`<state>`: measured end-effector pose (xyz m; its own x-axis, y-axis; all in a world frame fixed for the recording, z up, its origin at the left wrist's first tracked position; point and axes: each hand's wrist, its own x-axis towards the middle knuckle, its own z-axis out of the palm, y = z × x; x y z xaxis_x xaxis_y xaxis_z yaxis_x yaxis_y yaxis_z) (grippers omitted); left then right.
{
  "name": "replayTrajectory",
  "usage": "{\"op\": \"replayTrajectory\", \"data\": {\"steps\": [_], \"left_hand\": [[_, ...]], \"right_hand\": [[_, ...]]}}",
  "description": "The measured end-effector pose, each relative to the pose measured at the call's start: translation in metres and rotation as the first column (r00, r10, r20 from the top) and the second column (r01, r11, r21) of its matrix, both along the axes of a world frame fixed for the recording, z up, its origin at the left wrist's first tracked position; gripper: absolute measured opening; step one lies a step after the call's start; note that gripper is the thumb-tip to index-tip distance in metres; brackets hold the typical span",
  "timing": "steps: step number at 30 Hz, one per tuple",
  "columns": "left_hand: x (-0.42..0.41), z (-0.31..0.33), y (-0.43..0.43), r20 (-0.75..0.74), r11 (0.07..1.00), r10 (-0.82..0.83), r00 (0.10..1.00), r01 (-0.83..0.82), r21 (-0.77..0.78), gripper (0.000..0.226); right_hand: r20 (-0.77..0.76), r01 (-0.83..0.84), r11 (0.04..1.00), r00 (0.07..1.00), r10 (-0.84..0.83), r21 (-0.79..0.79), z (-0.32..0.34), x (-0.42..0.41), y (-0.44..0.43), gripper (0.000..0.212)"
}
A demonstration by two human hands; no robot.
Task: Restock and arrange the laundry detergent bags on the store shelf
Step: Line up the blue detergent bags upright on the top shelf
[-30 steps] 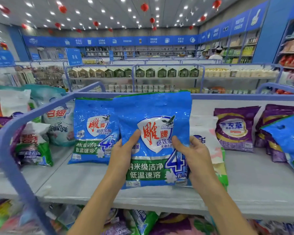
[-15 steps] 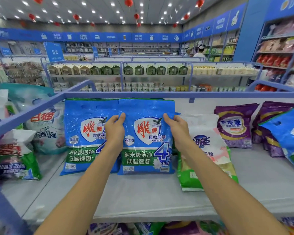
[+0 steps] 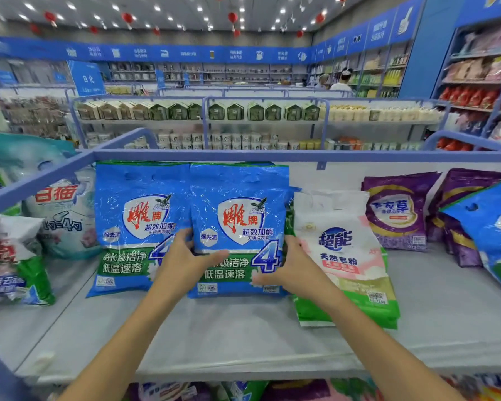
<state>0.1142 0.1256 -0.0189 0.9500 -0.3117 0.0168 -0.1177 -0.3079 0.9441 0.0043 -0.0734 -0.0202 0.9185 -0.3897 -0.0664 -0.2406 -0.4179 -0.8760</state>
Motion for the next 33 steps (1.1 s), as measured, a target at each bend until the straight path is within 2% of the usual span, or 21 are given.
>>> {"op": "replayTrajectory", "data": {"steps": [2, 3, 7, 10, 12, 15, 17, 19, 23, 26, 30, 33], "left_hand": [[-0.009, -0.016, 0.001, 0.085, 0.973, -0.003, 0.996, -0.017, 0.232, 0.089], [-0.013, -0.021, -0.001, 0.133, 0.957, 0.001, 0.991, -0.039, 0.287, 0.093], [-0.02, -0.029, -0.007, 0.243, 0.959, 0.031, 0.969, -0.097, 0.265, 0.092], [-0.024, -0.03, -0.012, 0.306, 0.949, 0.035, 0.951, -0.128, 0.288, 0.09], [-0.03, -0.034, -0.015, 0.358, 0.933, 0.027, 0.933, -0.152, 0.326, 0.087], [-0.042, -0.042, -0.019, 0.412, 0.883, -0.016, 0.911, -0.181, 0.434, 0.089], [-0.05, -0.045, -0.025, 0.423, 0.851, -0.022, 0.906, -0.205, 0.484, 0.094], [-0.061, -0.045, -0.035, 0.437, 0.813, -0.012, 0.899, -0.246, 0.528, 0.094], [-0.104, -0.037, -0.068, 0.518, 0.874, -0.03, 0.855, -0.229, 0.429, 0.072], [-0.146, -0.034, -0.107, 0.58, 0.928, -0.085, 0.81, -0.148, 0.343, 0.07], [-0.197, -0.033, -0.178, 0.593, 0.959, -0.132, 0.795, -0.049, 0.28, 0.051], [-0.226, -0.034, -0.237, 0.632, 0.964, -0.202, 0.748, 0.039, 0.262, 0.055]], "right_hand": [[0.046, 0.033, 0.993, 0.999, -0.028, -0.115, -0.005, 0.002, 0.006, 0.077], [0.075, 0.046, 0.991, 0.996, -0.037, -0.126, -0.008, 0.004, 0.007, 0.075], [0.184, 0.063, 0.986, 0.982, -0.034, -0.151, -0.019, 0.004, 0.012, 0.071], [0.237, 0.098, 0.962, 0.971, -0.036, -0.256, -0.024, 0.002, 0.018, 0.077], [0.208, 0.103, 0.915, 0.978, -0.021, -0.39, -0.027, -0.001, 0.017, 0.074], [0.113, 0.049, 0.781, 0.993, 0.027, -0.622, -0.026, -0.019, 0.008, 0.067], [0.138, 0.062, 0.737, 0.99, 0.042, -0.673, -0.024, -0.04, -0.002, 0.058], [0.226, 0.131, 0.732, 0.974, 0.033, -0.669, -0.021, -0.065, -0.015, 0.05], [0.346, 0.324, 0.698, 0.931, -0.116, -0.638, -0.025, -0.123, -0.063, 0.046], [0.355, 0.395, 0.647, 0.913, -0.2, -0.652, -0.028, -0.168, -0.112, 0.049], [0.375, 0.489, 0.588, 0.872, -0.315, -0.644, -0.029, -0.221, -0.18, 0.047], [0.362, 0.521, 0.567, 0.853, -0.376, -0.638, -0.023, -0.253, -0.236, 0.047]]}}
